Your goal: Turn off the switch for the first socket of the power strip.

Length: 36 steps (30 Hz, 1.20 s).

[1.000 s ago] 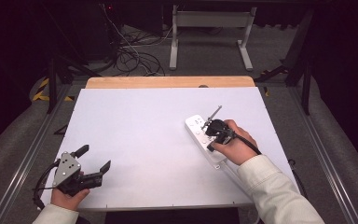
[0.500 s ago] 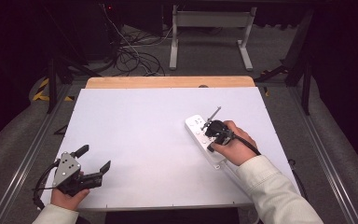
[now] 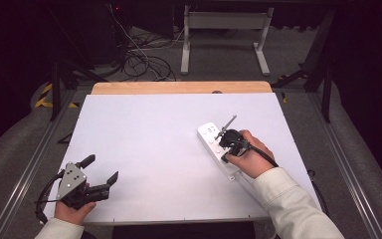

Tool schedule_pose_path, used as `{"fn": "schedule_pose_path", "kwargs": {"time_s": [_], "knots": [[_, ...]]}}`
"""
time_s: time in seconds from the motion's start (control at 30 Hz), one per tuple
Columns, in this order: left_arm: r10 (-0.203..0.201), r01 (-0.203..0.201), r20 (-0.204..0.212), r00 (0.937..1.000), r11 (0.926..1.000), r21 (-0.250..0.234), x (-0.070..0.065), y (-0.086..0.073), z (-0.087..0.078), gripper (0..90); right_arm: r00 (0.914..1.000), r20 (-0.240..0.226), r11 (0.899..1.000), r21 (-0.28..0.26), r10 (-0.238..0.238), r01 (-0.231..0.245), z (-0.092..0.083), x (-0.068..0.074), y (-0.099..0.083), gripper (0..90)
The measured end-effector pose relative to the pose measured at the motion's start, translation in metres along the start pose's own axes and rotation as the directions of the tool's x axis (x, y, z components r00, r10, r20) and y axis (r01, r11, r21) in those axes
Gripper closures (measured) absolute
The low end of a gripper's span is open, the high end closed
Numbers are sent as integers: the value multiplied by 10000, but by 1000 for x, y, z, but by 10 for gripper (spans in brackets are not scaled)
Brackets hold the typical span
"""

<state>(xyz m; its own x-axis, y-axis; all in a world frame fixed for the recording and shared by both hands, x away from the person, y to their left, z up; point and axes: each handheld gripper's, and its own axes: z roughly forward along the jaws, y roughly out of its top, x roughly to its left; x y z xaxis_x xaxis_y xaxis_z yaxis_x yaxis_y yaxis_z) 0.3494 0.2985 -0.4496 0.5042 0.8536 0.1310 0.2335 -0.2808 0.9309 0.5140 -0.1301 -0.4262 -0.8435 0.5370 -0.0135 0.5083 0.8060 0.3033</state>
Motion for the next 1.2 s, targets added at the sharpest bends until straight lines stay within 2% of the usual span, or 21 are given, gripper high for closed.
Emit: {"fn": "schedule_pose_path", "kwargs": {"time_s": [0.3,0.43,0.5,0.53,0.6,0.83,1.2], "knots": [[-38,38,15,10000,10000,26,0,0,1,108,9999,171,10000,15,5,-5,2,3,0,900],[-30,30,-23,10000,10000,21,0,0,0,107,10000,34,10000,38,47,-48,1,1,0,900],[-41,41,-2,10000,10000,4,0,0,0,107,10000,-16,10000,-83,30,-31,-1,-1,-2,900],[-29,29,-24,10000,10000,20,0,0,0,107,9999,-65,9961,-874,86,-91,-11,-2,-5,900],[-73,73,-11,10000,10000,34,1,0,1,107,9998,-141,9891,-1461,170,-189,-22,-2,-6,900],[-86,86,-36,10000,10000,15,0,0,1,107,10000,77,9832,-1826,-13,27,-41,4,-4,900],[-75,75,-39,10000,10000,16,0,0,1,107,9998,104,9801,-1977,-151,169,-44,8,-3,900]]}}
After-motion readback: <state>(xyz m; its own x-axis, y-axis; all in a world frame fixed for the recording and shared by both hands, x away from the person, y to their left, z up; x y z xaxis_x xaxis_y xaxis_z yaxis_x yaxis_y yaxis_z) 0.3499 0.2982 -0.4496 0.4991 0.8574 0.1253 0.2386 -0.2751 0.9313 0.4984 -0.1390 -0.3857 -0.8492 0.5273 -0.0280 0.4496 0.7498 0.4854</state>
